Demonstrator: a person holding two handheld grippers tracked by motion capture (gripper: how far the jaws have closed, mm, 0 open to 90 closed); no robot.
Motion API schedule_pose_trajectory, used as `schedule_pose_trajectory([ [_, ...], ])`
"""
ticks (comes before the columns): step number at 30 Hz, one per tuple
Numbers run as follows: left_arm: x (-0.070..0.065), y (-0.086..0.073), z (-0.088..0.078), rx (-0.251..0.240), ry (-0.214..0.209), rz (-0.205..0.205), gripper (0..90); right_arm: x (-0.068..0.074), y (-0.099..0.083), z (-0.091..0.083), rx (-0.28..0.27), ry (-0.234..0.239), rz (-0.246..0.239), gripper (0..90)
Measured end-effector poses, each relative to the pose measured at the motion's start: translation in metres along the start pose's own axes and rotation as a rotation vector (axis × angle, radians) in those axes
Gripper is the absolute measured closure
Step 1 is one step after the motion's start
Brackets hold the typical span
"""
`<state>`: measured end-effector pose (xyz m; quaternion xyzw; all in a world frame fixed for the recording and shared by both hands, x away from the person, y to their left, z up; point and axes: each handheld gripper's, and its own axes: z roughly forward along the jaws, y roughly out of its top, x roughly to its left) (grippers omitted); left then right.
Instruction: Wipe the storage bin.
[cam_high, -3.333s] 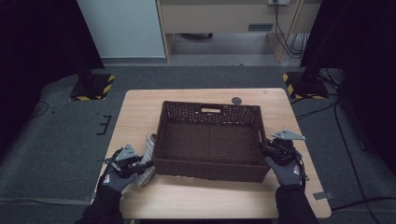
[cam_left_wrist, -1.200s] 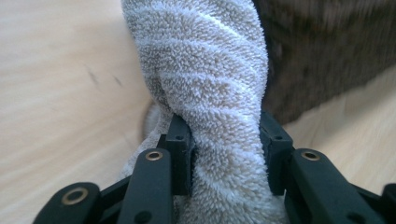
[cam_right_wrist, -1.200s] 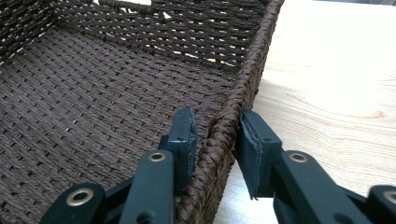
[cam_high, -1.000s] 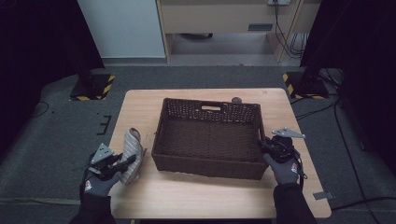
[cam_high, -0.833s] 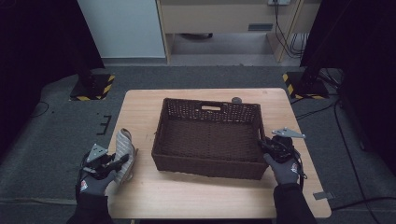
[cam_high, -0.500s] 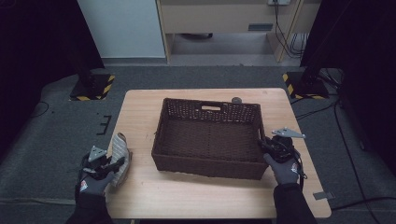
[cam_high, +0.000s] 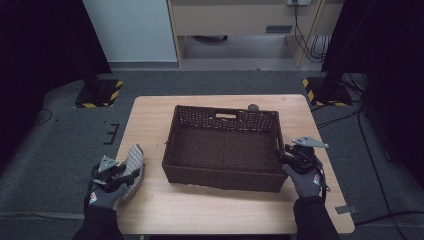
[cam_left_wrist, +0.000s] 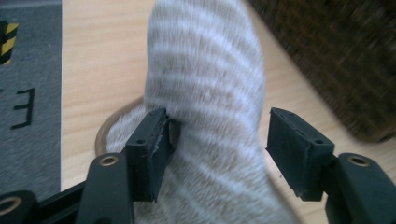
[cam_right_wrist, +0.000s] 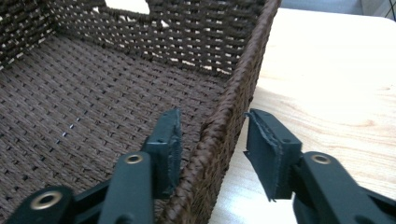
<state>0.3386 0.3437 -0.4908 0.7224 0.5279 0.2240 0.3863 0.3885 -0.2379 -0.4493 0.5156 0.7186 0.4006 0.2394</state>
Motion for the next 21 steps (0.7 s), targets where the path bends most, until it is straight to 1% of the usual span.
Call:
schedule_pose_trajectory([
  [5,-0.007,0.008,-0.008,-0.047,-0.005,0.017,35.6,-0.003,0.003,-0.009,-0.041,-0.005,0.003,49.1],
  [7,-0.009,0.011,-0.010,-0.055,-0.007,0.017,35.5,-0.005,0.003,-0.013,-0.056,0.005,0.005,46.2],
  [11,-0.016,0.017,-0.014,-0.083,-0.023,0.022,35.5,-0.008,0.001,-0.018,-0.052,0.013,0.003,45.1],
  [12,-0.019,0.020,-0.016,-0.093,-0.029,0.027,35.5,-0.008,0.001,-0.018,-0.052,0.015,0.007,44.8],
  [14,-0.024,0.024,-0.017,-0.107,-0.038,0.039,35.5,-0.008,-0.001,-0.020,-0.049,0.018,-0.002,44.2],
  [16,-0.029,0.028,-0.016,-0.120,-0.062,0.034,35.5,-0.007,-0.001,-0.021,-0.051,0.028,-0.009,43.8],
  [18,-0.034,0.031,-0.014,-0.124,-0.068,0.043,35.5,-0.005,-0.001,-0.023,-0.049,0.039,-0.021,43.4],
  [19,-0.036,0.033,-0.013,-0.128,-0.077,0.042,35.5,-0.004,-0.001,-0.024,-0.050,0.042,-0.025,43.5],
  [21,-0.040,0.038,-0.013,-0.139,-0.082,0.042,35.6,-0.004,-0.001,-0.026,-0.050,0.042,-0.028,43.4],
])
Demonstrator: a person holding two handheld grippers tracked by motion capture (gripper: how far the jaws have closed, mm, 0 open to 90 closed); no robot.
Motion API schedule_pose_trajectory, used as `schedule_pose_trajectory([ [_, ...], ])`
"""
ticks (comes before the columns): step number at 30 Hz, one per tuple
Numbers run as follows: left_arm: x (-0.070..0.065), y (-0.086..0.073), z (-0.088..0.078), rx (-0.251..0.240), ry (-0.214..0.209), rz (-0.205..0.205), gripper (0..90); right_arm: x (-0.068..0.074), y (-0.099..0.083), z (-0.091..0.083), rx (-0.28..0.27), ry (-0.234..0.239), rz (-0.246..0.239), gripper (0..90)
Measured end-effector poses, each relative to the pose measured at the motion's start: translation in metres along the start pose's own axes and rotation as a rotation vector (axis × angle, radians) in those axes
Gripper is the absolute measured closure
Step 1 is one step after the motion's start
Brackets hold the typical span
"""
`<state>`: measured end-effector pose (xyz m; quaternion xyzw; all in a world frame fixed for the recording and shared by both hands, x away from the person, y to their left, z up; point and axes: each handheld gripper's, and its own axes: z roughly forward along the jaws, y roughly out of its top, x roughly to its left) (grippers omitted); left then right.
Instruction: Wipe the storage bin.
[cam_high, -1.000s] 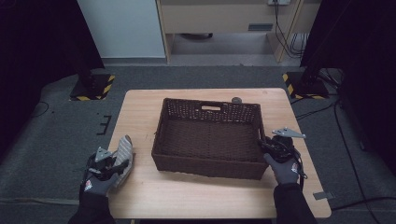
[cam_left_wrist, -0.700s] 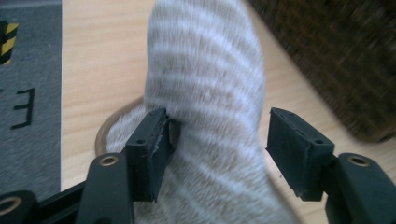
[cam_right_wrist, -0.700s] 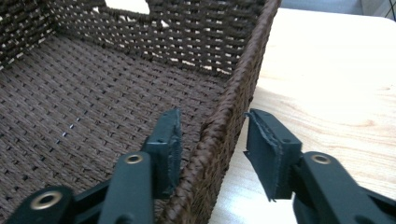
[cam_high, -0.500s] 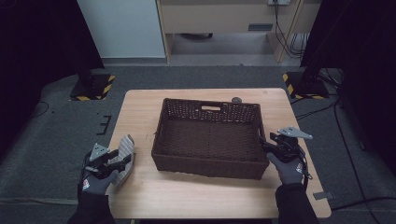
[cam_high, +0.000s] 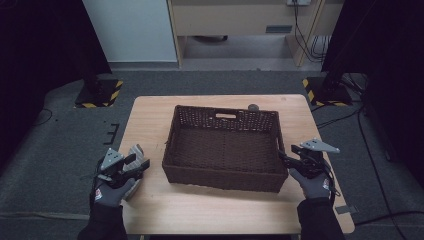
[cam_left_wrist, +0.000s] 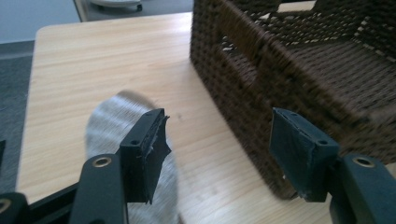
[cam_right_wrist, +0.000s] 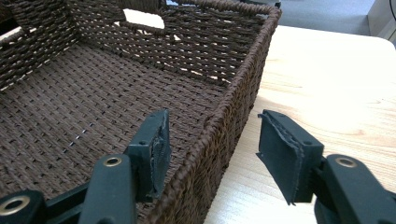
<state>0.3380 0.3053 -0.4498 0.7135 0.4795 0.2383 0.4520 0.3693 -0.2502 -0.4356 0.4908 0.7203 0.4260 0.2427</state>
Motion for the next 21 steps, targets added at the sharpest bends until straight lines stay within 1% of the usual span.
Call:
schedule_pose_trajectory([
  [6,-0.007,0.017,0.000,-0.038,-0.015,0.001,36.9,0.001,-0.002,-0.005,0.007,0.004,-0.003,43.3],
  [9,-0.013,0.026,0.003,-0.050,-0.025,0.008,37.0,0.003,-0.002,-0.006,0.003,0.006,-0.007,43.2],
  [11,-0.019,0.031,0.008,-0.046,-0.032,0.018,37.0,0.005,-0.002,-0.006,0.003,0.012,-0.012,43.1],
  [14,-0.026,0.036,0.016,-0.040,-0.046,0.022,37.0,0.007,-0.002,-0.006,0.004,0.017,-0.017,43.2],
  [15,-0.028,0.036,0.019,-0.040,-0.051,0.018,37.3,0.007,-0.002,-0.005,0.008,0.019,-0.022,43.2],
  [17,-0.031,0.037,0.027,-0.038,-0.054,0.009,38.5,0.009,-0.002,-0.004,0.010,0.022,-0.024,43.6],
  [19,-0.033,0.035,0.034,-0.022,-0.054,0.002,40.2,0.010,-0.002,-0.004,0.016,0.030,-0.025,45.4],
  [21,-0.035,0.033,0.039,-0.007,-0.065,0.005,43.3,0.011,-0.003,-0.003,0.020,0.029,-0.032,48.3],
])
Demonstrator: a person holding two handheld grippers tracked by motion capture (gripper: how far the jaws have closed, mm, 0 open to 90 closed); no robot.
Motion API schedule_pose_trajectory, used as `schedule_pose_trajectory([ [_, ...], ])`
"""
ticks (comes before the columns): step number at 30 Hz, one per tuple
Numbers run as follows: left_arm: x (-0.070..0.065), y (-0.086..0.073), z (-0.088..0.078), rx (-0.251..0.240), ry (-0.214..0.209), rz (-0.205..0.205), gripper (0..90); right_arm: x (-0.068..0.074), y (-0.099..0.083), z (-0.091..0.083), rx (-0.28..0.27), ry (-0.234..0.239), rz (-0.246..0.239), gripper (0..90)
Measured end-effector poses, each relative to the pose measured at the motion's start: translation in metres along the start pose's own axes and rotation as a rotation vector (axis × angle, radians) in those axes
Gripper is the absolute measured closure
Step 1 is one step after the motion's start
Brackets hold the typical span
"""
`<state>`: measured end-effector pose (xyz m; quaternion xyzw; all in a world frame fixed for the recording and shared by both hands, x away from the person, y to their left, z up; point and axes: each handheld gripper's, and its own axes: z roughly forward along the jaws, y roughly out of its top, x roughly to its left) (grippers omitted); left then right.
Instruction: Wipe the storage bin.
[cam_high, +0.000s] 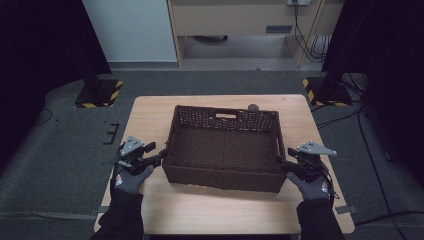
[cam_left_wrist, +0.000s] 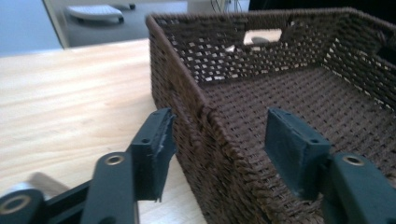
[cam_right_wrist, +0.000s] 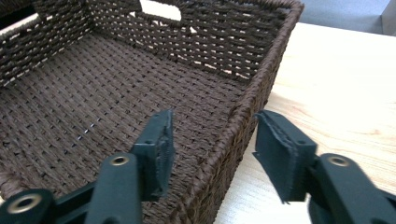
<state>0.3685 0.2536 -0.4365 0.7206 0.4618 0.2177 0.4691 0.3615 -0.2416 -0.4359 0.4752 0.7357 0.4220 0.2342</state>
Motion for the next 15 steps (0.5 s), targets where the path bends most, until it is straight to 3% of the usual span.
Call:
schedule_pose_trajectory([
  [6,-0.001,-0.005,0.005,0.027,-0.003,0.005,49.8,0.001,-0.002,0.004,0.034,-0.016,-0.016,62.1],
  [13,-0.006,-0.011,0.014,0.067,-0.056,0.005,59.2,0.000,0.000,0.009,0.038,-0.032,-0.013,65.8],
  [15,-0.008,-0.011,0.014,0.073,-0.054,0.012,60.1,-0.001,0.001,0.011,0.037,-0.038,-0.015,66.3],
])
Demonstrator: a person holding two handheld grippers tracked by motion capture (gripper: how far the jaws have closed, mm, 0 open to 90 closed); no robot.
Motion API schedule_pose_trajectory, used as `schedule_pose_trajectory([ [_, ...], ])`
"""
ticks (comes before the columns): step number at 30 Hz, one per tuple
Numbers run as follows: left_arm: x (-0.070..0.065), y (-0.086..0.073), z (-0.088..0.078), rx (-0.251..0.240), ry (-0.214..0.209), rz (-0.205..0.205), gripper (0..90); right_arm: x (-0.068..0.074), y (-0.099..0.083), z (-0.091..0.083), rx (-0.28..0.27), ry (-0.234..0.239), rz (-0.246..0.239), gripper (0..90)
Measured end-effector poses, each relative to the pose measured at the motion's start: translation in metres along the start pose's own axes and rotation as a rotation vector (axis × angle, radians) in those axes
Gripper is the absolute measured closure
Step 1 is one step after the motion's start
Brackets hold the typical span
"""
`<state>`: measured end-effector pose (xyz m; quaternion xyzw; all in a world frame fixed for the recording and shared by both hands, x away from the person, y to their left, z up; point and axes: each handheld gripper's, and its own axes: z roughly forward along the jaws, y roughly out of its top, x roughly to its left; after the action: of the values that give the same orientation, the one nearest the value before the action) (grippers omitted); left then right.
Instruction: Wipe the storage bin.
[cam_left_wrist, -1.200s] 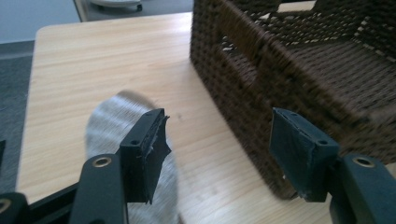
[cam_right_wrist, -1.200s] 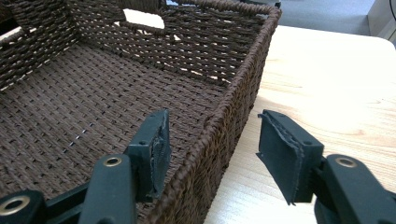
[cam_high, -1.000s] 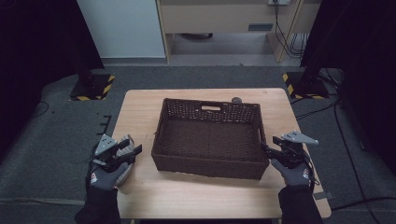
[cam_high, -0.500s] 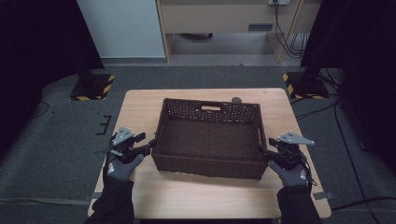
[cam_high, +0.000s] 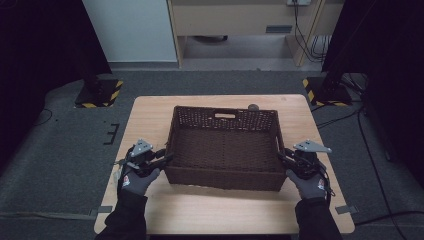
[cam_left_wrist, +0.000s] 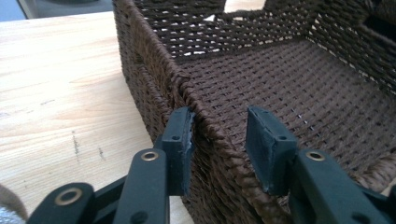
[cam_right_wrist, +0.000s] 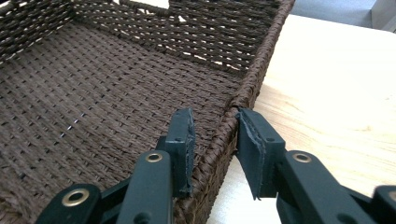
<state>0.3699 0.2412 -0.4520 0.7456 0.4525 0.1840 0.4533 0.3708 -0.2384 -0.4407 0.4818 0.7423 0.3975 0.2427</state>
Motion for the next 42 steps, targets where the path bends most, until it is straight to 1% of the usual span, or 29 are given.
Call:
schedule_pose_trajectory([
  [2,0.000,-0.001,0.000,0.001,-0.004,-0.008,60.4,-0.001,0.001,0.001,0.002,0.002,0.002,64.7],
  [4,0.000,-0.002,0.000,-0.001,-0.007,-0.012,60.3,-0.001,0.002,-0.001,-0.006,-0.002,-0.003,61.1],
  [9,-0.005,-0.004,-0.002,0.000,0.001,-0.019,60.4,0.000,0.004,-0.010,-0.027,0.003,-0.014,56.3],
  [12,-0.011,-0.006,-0.004,0.001,0.004,-0.016,59.3,-0.002,0.003,-0.013,-0.019,-0.002,-0.002,57.7],
  [14,-0.014,-0.007,-0.005,0.007,0.006,0.002,58.0,-0.002,0.001,-0.014,0.002,-0.001,0.005,61.6],
  [16,-0.015,-0.006,-0.005,0.007,0.005,0.003,56.8,-0.002,0.000,-0.012,0.022,-0.010,0.007,68.4],
  [18,-0.013,-0.004,-0.007,-0.002,-0.001,-0.001,53.0,-0.002,0.000,-0.010,0.035,-0.017,0.006,70.5],
  [19,-0.011,-0.003,-0.008,-0.007,-0.002,-0.007,52.8,-0.003,0.000,-0.009,0.034,-0.016,0.009,71.0],
  [21,-0.007,0.000,-0.012,-0.032,0.010,-0.009,50.7,-0.003,0.001,-0.009,0.034,-0.011,0.020,71.4],
  [22,-0.005,0.002,-0.013,-0.044,0.015,-0.012,50.1,-0.004,0.001,-0.008,0.031,-0.020,0.013,71.8],
  [23,-0.004,0.003,-0.013,-0.049,0.019,-0.012,49.4,-0.004,0.001,-0.007,0.030,-0.024,0.018,72.3],
  [24,-0.004,0.003,-0.013,-0.048,0.022,-0.010,49.0,-0.005,0.001,-0.006,0.024,-0.028,0.013,72.4],
  [25,-0.003,0.003,-0.012,-0.047,0.017,-0.007,49.0,-0.006,0.002,-0.004,0.024,-0.030,0.020,72.8],
  [27,-0.004,0.002,-0.008,-0.037,0.008,-0.003,49.2,-0.007,0.003,-0.001,0.021,-0.040,0.017,73.1],
  [29,-0.005,0.001,-0.003,-0.026,-0.011,-0.005,50.5,-0.008,0.004,0.002,0.021,-0.048,0.016,72.8],
  [30,-0.006,0.000,-0.001,-0.019,-0.012,0.005,51.3,-0.008,0.004,0.002,0.025,-0.049,0.014,72.2],
  [32,-0.008,0.000,-0.001,-0.019,-0.003,0.015,50.9,-0.008,0.005,0.001,0.017,-0.051,0.010,67.9],
  [35,-0.009,-0.001,-0.003,-0.018,-0.009,0.008,52.4,-0.008,0.005,-0.005,-0.004,-0.050,0.010,63.4],
  [36,-0.010,-0.002,-0.003,-0.016,-0.014,0.005,53.5,-0.008,0.006,-0.008,-0.011,-0.048,0.014,62.4],
  [38,-0.013,-0.002,-0.004,-0.016,-0.008,0.007,53.8,-0.009,0.005,-0.013,-0.021,-0.045,0.027,60.7],
  [40,-0.015,-0.003,-0.004,-0.014,-0.006,0.006,53.5,-0.009,0.004,-0.016,-0.007,-0.032,0.033,61.1],
  [42,-0.017,-0.003,-0.005,-0.012,-0.008,0.006,53.3,-0.009,0.001,-0.014,0.019,-0.033,0.032,63.4],
])
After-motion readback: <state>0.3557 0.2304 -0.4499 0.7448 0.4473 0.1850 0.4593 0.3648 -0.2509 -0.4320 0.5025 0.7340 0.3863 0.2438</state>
